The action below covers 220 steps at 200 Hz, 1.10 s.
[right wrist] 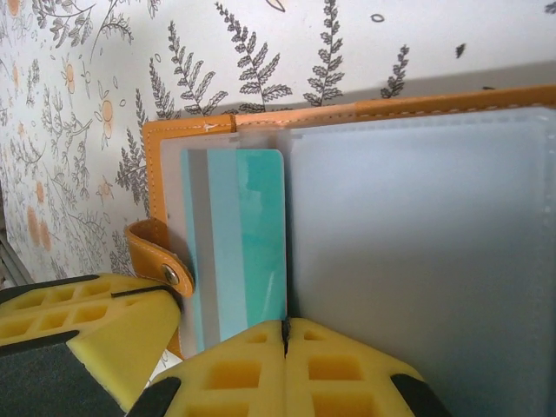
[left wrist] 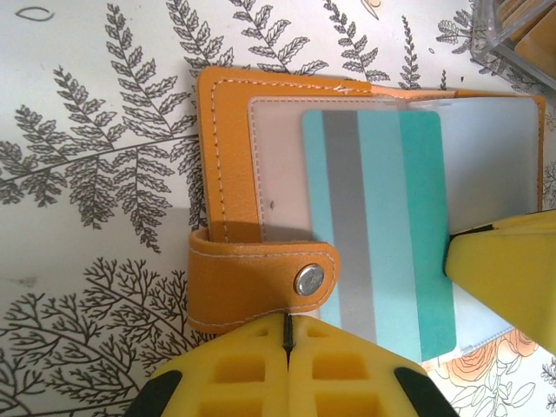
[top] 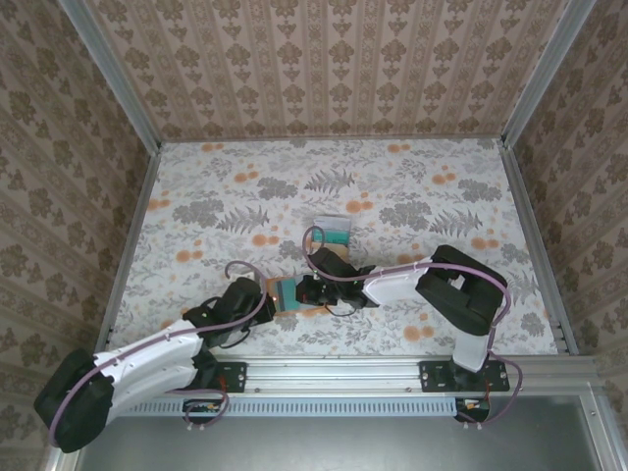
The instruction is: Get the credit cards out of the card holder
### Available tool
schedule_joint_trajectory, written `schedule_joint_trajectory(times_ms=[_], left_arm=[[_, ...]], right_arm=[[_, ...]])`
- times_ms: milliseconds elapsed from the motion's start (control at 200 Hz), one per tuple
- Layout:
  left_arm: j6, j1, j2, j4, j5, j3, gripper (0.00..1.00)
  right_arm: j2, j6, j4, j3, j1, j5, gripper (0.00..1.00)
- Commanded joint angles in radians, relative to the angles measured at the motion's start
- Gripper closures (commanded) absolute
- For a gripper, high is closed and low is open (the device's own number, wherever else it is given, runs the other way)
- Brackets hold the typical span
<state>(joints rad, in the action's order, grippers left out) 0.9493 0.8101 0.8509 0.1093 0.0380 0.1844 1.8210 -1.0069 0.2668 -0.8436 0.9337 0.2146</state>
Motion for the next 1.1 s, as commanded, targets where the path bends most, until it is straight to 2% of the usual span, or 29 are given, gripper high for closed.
schedule_joint_trajectory(times_ms=[0,120,165,255,445,630,765,1095], left_arm=[[0.011,0.002,-0.006,0.074,0.025,0.001,0.95],[0.006,0.003,-0.002,0.067,0.018,0.003,0.95],[0.003,0.003,0.003,0.063,0.016,0.004,0.98],[-0.004,0.003,0.019,0.061,0.011,0.01,1.0],[-0.012,0.004,0.058,0.047,-0.004,0.024,1.0],[-0.016,0.004,0.062,0.044,-0.009,0.028,1.0],[-0.017,0.004,0.06,0.046,-0.009,0.028,1.0],[-0.018,0.004,0.053,0.063,-0.001,0.03,1.0]], right_arm=[[-0.025,-0.013,-0.024,0.021,-0.009,-0.006,1.0],[-0.017,-0.003,-0.013,0.016,-0.008,0.01,1.0],[-0.008,0.001,-0.013,0.007,-0.009,0.022,0.91],[0.02,0.007,-0.005,-0.01,-0.009,0.048,0.82],[0.063,0.009,0.01,-0.037,-0.009,0.074,0.8],[0.064,0.008,0.013,-0.034,-0.009,0.074,0.82],[0.055,0.01,0.011,-0.022,-0.011,0.064,1.0],[-0.059,0.036,-0.009,0.059,-0.054,0.03,1.0]])
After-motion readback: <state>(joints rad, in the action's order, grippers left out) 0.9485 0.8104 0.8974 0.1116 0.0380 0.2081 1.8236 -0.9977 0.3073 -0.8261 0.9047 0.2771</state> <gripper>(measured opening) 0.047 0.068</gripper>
